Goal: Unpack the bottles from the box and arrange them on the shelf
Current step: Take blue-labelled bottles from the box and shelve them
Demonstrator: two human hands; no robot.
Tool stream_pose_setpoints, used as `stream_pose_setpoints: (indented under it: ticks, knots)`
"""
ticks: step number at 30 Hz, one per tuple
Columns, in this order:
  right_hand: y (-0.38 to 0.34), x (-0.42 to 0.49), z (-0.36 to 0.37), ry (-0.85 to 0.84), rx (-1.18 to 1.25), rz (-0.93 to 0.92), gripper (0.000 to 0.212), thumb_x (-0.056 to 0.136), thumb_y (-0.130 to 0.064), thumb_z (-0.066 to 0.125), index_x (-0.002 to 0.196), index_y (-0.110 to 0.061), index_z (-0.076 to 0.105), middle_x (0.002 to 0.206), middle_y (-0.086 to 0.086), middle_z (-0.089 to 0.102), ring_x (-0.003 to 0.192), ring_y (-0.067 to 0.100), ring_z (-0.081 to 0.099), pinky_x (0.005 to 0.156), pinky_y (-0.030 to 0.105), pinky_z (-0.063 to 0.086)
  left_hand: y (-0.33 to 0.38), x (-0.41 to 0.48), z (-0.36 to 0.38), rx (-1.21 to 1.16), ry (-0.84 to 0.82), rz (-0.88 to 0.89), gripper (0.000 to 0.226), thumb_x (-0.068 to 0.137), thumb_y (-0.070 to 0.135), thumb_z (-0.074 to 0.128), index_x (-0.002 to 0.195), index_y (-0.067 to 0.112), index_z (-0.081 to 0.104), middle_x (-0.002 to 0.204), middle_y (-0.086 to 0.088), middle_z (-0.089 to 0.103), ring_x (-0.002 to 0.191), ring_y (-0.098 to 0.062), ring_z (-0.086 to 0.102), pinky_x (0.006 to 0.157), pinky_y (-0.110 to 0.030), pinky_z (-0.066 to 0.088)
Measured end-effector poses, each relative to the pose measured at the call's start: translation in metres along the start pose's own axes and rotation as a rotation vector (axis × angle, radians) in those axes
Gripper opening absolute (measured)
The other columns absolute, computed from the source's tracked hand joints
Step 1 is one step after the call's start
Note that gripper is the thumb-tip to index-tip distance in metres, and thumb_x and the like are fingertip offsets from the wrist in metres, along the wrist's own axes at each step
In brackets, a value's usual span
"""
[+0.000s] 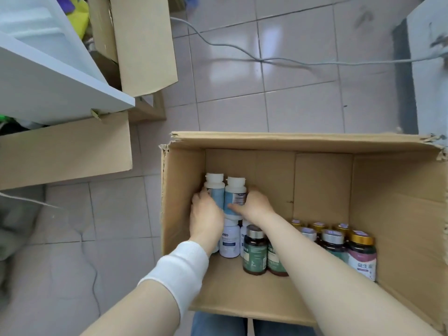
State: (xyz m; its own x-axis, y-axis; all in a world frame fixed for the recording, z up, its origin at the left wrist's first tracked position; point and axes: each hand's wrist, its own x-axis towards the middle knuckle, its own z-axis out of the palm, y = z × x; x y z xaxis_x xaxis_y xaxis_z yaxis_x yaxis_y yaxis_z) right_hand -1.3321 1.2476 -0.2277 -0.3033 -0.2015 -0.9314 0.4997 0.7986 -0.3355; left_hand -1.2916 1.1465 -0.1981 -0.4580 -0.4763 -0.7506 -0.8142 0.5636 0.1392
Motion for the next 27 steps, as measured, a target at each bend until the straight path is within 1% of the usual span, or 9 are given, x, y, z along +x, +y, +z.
stream_pose_setpoints:
  ticks: [3,6,9,11,15,19,22,25,27]
  knots:
    - [0.012,-0.001,-0.016,0.037,0.064,0.027,0.051,0.081,-0.030,0.069,0.122,-0.006,0.051,0.122,0.009,0.061,0.110,0.023,0.058,0.076,0.023,0.041,0.003,0.004,0.006,-0.119,0.013,-0.032,0.040,0.096,0.013,0.044,0.135,0.006,0.042,0.134,-0.019,0.046,0.122,-0.033,0.045,0.099,-0.035,0.037]
    - [0.027,-0.005,-0.038,0.129,0.089,0.056,0.059,0.079,-0.029,0.071,0.127,-0.007,0.044,0.125,0.009,0.058,0.112,0.025,0.057,0.077,0.024,0.041,0.011,0.011,0.013,-0.187,-0.064,-0.006,0.050,0.090,0.023,0.058,0.137,0.011,0.042,0.134,-0.014,0.048,0.122,-0.030,0.048,0.099,-0.035,0.040]
    - [0.041,-0.002,-0.055,0.184,0.125,0.067,0.054,0.077,-0.027,0.074,0.120,-0.007,0.049,0.122,0.011,0.061,0.108,0.024,0.060,0.076,0.025,0.042,0.021,0.019,0.020,-0.181,-0.115,0.008,0.060,0.082,0.027,0.068,0.135,0.013,0.044,0.130,-0.013,0.051,0.118,-0.030,0.052,0.099,-0.038,0.044]
    - [0.045,-0.001,-0.059,0.192,0.143,0.075,0.051,0.076,-0.027,0.074,0.117,-0.006,0.052,0.119,0.011,0.062,0.106,0.024,0.060,0.074,0.026,0.042,0.025,0.022,0.023,-0.176,-0.123,0.010,0.060,0.077,0.028,0.072,0.129,0.011,0.047,0.125,-0.013,0.056,0.113,-0.029,0.055,0.096,-0.040,0.047]
    - [0.042,-0.013,-0.062,0.260,0.208,0.047,0.050,0.077,-0.024,0.073,0.115,-0.005,0.048,0.117,0.011,0.060,0.105,0.024,0.059,0.071,0.027,0.040,0.035,0.017,0.014,-0.223,-0.200,0.024,0.052,0.080,0.021,0.070,0.125,0.007,0.046,0.110,-0.006,0.061,0.106,-0.024,0.059,0.082,-0.028,0.045]
    - [0.039,-0.049,-0.074,0.284,0.192,0.047,0.055,0.075,-0.028,0.074,0.118,-0.005,0.048,0.117,0.009,0.059,0.107,0.026,0.058,0.072,0.028,0.040,0.047,-0.010,-0.015,-0.290,-0.318,0.110,0.058,0.081,0.018,0.069,0.128,0.005,0.038,0.100,-0.001,0.057,0.093,-0.016,0.058,0.078,-0.026,0.045]
    - [0.040,-0.098,-0.082,0.293,0.218,0.052,0.057,0.075,-0.032,0.074,0.116,-0.008,0.043,0.107,0.003,0.053,0.107,0.024,0.056,0.076,0.028,0.039,0.056,-0.046,-0.050,-0.302,-0.404,0.235,0.056,0.080,0.018,0.071,0.124,0.012,0.038,0.093,0.006,0.054,0.082,-0.008,0.055,0.070,-0.022,0.047]
    - [0.040,-0.162,-0.080,0.331,0.363,0.036,0.054,0.077,-0.035,0.072,0.114,-0.015,0.038,0.108,0.001,0.050,0.096,0.018,0.053,0.078,0.029,0.040,0.062,-0.094,-0.087,-0.371,-0.443,0.343,0.043,0.079,0.016,0.071,0.112,0.018,0.044,0.093,0.003,0.057,0.083,-0.011,0.058,0.073,-0.023,0.048]
    - [0.036,-0.208,-0.074,0.394,0.464,0.019,0.055,0.081,-0.033,0.069,0.121,-0.012,0.038,0.110,0.001,0.049,0.094,0.015,0.049,0.075,0.025,0.037,0.066,-0.130,-0.111,-0.415,-0.488,0.414,0.042,0.071,0.024,0.073,0.105,0.021,0.048,0.102,-0.006,0.064,0.091,-0.019,0.066,0.081,-0.030,0.053]
